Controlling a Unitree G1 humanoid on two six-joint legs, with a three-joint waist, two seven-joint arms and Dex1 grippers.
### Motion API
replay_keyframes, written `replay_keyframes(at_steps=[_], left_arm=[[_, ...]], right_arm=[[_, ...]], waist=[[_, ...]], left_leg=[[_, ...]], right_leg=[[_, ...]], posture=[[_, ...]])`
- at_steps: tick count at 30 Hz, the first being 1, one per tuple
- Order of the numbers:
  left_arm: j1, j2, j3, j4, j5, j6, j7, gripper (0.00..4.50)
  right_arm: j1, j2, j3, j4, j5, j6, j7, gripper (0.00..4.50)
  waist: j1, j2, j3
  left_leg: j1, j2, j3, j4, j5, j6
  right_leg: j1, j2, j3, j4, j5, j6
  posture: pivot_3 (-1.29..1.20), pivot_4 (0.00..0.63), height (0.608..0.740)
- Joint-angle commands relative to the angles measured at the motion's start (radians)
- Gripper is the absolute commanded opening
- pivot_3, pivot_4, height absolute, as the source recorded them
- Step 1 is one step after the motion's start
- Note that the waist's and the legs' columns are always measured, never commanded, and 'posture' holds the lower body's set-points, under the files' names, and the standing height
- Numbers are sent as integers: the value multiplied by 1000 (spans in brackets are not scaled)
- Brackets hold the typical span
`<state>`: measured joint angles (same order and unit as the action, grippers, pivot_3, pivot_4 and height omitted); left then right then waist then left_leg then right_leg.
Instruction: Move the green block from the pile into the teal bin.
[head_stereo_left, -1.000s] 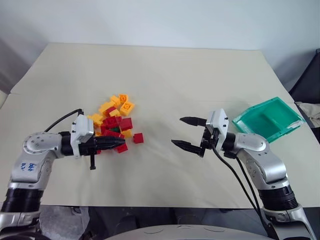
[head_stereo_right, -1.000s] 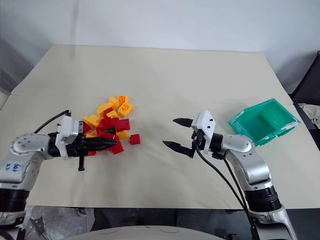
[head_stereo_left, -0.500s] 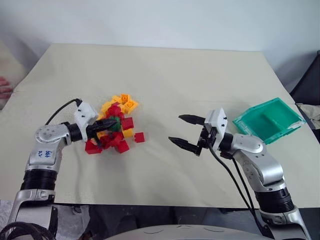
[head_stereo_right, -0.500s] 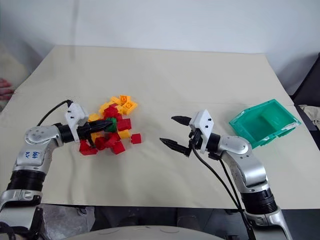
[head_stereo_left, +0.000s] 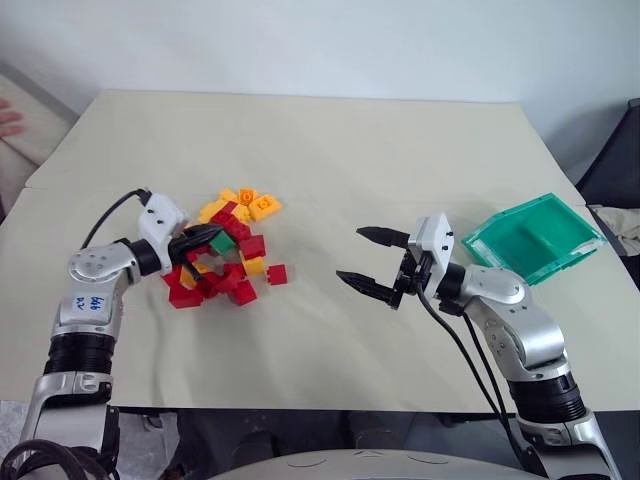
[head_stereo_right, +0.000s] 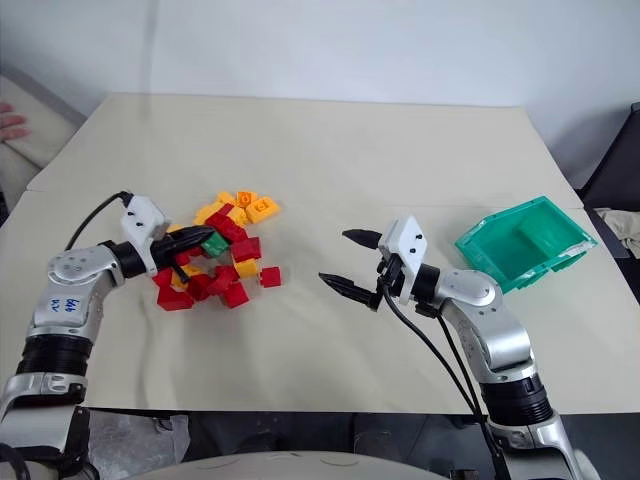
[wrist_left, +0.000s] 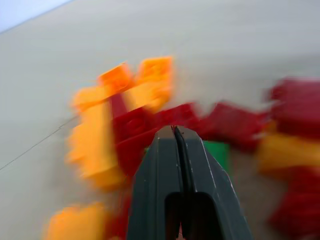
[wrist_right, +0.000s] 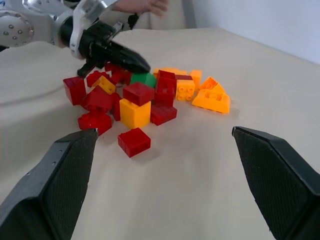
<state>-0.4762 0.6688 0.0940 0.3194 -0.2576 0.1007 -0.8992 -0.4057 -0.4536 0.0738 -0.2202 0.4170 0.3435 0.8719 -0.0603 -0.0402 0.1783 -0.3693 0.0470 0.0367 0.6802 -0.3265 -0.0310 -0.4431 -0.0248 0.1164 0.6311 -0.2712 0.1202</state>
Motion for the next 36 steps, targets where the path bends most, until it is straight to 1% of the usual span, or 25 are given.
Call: replay_keyframes(at_steps=[1,5,7,8,9,10,11,14,17,19,21,23,25,28,33,36], left_arm=[[58,10,17,-118,-69,48,-62,31],[98,26,59,-198,-113,99,-70,31],[145,74,117,-288,-138,185,-40,31],[168,98,149,-333,-161,269,-13,31],[191,124,177,-375,-185,362,14,200],[219,148,201,-414,-222,436,12,408],[261,164,234,-455,-237,459,13,616],[356,188,306,-548,-257,490,27,1556],[463,193,436,-658,-278,544,65,2548],[502,190,496,-701,-286,567,90,3256],[541,195,544,-730,-290,590,93,3813],[584,200,585,-757,-296,609,86,4473],[610,202,608,-777,-306,627,87,4490],[586,203,582,-783,-289,639,136,4490],[455,250,364,-782,-223,686,222,4490],[303,233,242,-744,-216,783,292,4490]], right_arm=[[-15,5,-8,-6,10,-20,7,4500],[-20,6,-6,4,8,-24,14,4500],[-27,5,-6,15,8,-28,24,4500],[-30,5,-7,19,10,-28,27,4500],[-31,4,-7,22,11,-30,32,4500],[-29,2,-7,23,12,-32,37,4500],[-29,1,-6,26,12,-34,43,4500],[-28,-2,-6,31,13,-37,58,4500],[-36,-2,-1,46,17,-38,83,4500],[-43,-1,2,56,18,-37,95,4500],[-49,0,6,64,19,-38,109,4500],[-57,0,8,71,23,-32,122,4500],[-62,0,11,76,28,-29,140,4500],[-66,1,14,76,28,-31,155,4500],[-77,15,12,59,30,-29,151,4500],[-69,30,3,44,31,-26,121,4500]], waist=[[-1,0,0],[4,0,0],[1,0,0],[-1,0,0],[-3,0,0],[-4,0,0],[-7,0,0],[-8,1,1],[-8,1,1],[-9,1,1],[-9,1,1],[-11,1,1],[-15,1,1],[-15,1,1],[-15,1,1],[-17,1,1]], left_leg=[[-1,1,0,0,0,0],[-1,1,-1,0,0,0],[-1,1,-1,0,0,0],[-2,1,-1,0,0,0],[-1,1,-1,-1,0,0],[-1,1,-1,-2,0,0],[-1,1,-1,-2,0,0],[-1,1,-1,-5,0,0],[-1,1,-1,-5,0,0],[-1,1,-1,-5,0,0],[-1,1,-1,-5,0,0],[0,1,-1,-6,0,0],[0,1,-1,-6,0,0],[0,1,-1,-7,0,0],[0,0,-2,-7,0,0],[-1,0,-2,-7,0,0]], right_leg=[[0,0,0,0,0,0],[-1,0,-1,-1,0,0],[-1,0,-1,-2,0,0],[-1,0,-1,-2,0,0],[-1,0,-1,-2,0,0],[-1,0,-1,-3,0,0],[-1,0,-1,-3,0,0],[-1,-1,-1,-4,-1,-1],[-1,-2,-1,-5,-1,-1],[-1,-2,-2,-5,-1,-1],[-1,-2,-2,-5,-1,-1],[-1,-2,-2,-5,-1,-1],[-1,-2,-2,-5,-1,-1],[-1,-2,-2,-5,-1,-2],[-1,-2,-2,-5,-1,-1],[-1,-1,-2,-5,-1,-1]], posture=[[0,150,740],[0,150,740],[0,150,740],[0,150,740],[0,150,740],[0,150,740],[0,150,740],[0,150,740],[0,150,740],[0,150,740],[0,150,740],[0,150,740],[0,150,740],[0,150,740],[0,150,740],[0,150,740]])
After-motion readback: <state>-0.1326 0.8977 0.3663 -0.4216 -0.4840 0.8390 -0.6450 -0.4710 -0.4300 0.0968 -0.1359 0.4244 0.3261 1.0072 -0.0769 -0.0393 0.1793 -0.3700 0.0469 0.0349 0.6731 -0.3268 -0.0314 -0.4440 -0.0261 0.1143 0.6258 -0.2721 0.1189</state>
